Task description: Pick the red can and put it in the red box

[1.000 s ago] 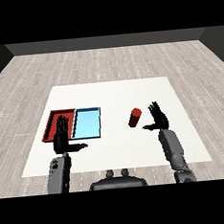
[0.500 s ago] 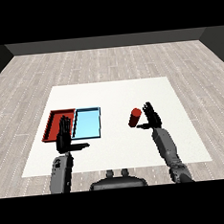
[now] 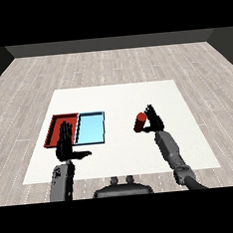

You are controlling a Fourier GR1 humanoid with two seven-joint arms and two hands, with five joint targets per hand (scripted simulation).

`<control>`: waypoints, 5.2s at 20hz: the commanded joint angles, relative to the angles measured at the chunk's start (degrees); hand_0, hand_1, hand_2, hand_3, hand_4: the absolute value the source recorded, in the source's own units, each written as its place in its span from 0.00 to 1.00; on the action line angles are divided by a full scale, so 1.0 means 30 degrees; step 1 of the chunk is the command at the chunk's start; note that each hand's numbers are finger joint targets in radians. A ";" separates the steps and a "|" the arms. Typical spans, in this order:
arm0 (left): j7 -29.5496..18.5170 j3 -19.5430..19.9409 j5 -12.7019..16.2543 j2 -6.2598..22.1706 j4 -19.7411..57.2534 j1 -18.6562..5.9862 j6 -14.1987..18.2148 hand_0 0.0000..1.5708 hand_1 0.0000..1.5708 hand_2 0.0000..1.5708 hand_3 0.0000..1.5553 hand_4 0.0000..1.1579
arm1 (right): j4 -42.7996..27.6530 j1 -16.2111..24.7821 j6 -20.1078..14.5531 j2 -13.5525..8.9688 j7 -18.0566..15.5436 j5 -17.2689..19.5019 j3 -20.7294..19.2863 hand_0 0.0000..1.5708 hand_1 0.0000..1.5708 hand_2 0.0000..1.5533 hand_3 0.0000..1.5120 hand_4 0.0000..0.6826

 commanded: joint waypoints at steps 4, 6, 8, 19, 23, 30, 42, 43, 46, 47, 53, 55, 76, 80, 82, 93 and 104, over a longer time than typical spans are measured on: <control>-0.0051 -0.0085 -0.0295 -0.0285 0.0391 -0.0781 0.0527 0.00 0.00 0.00 0.00 0.00 | 0.1126 -0.0803 -0.0536 0.0112 0.0224 0.0032 0.0039 0.00 0.00 0.00 0.00 0.00; 0.0193 0.0206 0.0267 0.0108 -0.0167 -0.0049 -0.0100 0.00 0.00 0.00 0.00 0.00 | 0.1297 -0.0223 -0.0576 0.0054 -0.0381 0.0149 0.0061 0.00 0.00 0.00 0.00 0.00; 0.0189 0.0248 -0.0089 0.0096 0.0611 -0.0825 0.0245 0.00 0.00 0.00 0.00 0.00 | 0.3329 -0.1830 -0.1294 0.0443 -0.1548 0.0663 -0.0039 0.00 0.00 0.00 0.00 0.00; 0.0514 -0.0059 -0.0091 -0.0129 -0.0122 -0.0579 0.0431 0.00 0.00 0.00 0.00 0.00 | 0.1439 -0.1056 -0.1615 0.0679 0.0326 0.0408 0.0511 0.00 0.00 0.00 0.00 0.00; 0.0038 0.0784 0.0325 0.0518 0.1211 -0.1545 -0.0108 0.00 0.00 0.00 0.00 0.00 | 0.1836 -0.1964 -0.1331 0.0625 0.0676 0.0158 0.0323 0.00 0.00 0.00 0.00 0.00; 0.0371 -0.0078 0.0012 -0.0289 -0.0208 -0.0044 0.0438 0.00 0.00 0.00 0.00 0.00 | 0.5562 -0.3553 -0.1437 0.0759 -0.1819 0.1013 0.0142 0.00 0.00 0.00 0.00 0.00; -0.0934 -0.0311 0.0029 -0.0457 0.0554 0.0053 -0.0033 0.00 0.00 0.00 0.00 0.00 | 0.3849 -0.2960 -0.1720 0.0338 0.0654 0.0440 0.0011 0.00 0.00 0.00 0.00 0.00; -0.0458 0.0648 0.0756 0.0378 0.0432 -0.0249 -0.0490 0.00 0.00 0.00 0.00 0.00 | 0.6762 -0.3763 -0.1584 0.0366 -0.1081 0.1023 -0.0141 0.00 0.00 0.00 0.00 0.00; -0.1180 -0.0742 -0.0706 -0.0765 -0.0002 0.0243 0.0963 0.00 0.00 0.00 0.00 0.00 | 0.6924 -0.4524 -0.4499 0.0973 -0.1426 0.1695 0.0051 0.97 0.97 0.97 0.97 0.72; -0.0032 0.0080 -0.0108 0.0005 0.0351 -0.0685 0.0414 0.00 0.00 0.00 0.00 0.00 | 0.5945 -0.4511 -0.4942 0.1364 -0.0583 0.1550 0.0170 0.97 0.97 0.97 0.97 0.72; 0.0615 0.0187 0.0482 0.0035 -0.0985 -0.0022 0.0298 0.00 0.00 0.00 0.00 0.00 | 0.7860 -0.4822 -0.5502 0.0494 -0.1159 0.2796 0.0651 0.98 0.98 0.95 0.94 0.84; 0.0408 0.0406 0.0796 0.0190 0.0185 -0.0414 -0.0165 0.00 0.00 0.00 0.00 0.00 | 0.6881 -0.5202 -0.5860 0.0522 0.0252 0.2603 0.0624 0.98 0.98 0.95 0.94 0.84; 0.0276 -0.0731 -0.0171 -0.0662 -0.0671 0.0016 0.0598 0.00 0.00 0.00 0.00 0.00 | 0.0644 -0.3221 -0.6934 0.1086 0.0898 0.2486 0.1152 0.98 0.98 0.94 0.91 0.85; -0.0484 -0.0456 -0.0406 -0.0187 0.0226 0.0340 0.0158 0.00 0.00 0.00 0.00 0.00 | -0.2611 -0.2443 -0.5849 -0.0288 0.2568 0.2068 0.1341 0.96 0.96 0.94 0.91 0.89; 0.0178 -0.1131 -0.0780 -0.0113 -0.0078 -0.0588 0.0042 0.00 0.00 0.00 0.00 0.00 | -0.4796 -0.1142 -0.7062 0.1246 0.1677 0.2263 0.1984 0.98 0.98 0.95 0.92 0.91; 0.4275 -0.4637 -0.1893 -0.0795 -0.1557 -0.1720 0.2240 0.00 0.00 0.00 0.00 0.00 | -1.1435 0.0431 -1.3063 0.2136 0.3367 0.0556 0.8544 0.94 0.94 0.92 0.92 0.93; 0.3982 -0.7709 -0.1777 -0.0801 0.2565 -0.4362 0.5691 0.00 0.00 0.00 0.00 0.00 | -1.7025 0.3207 -1.4626 0.2161 0.5045 0.2189 1.0893 0.91 0.91 0.92 0.92 0.93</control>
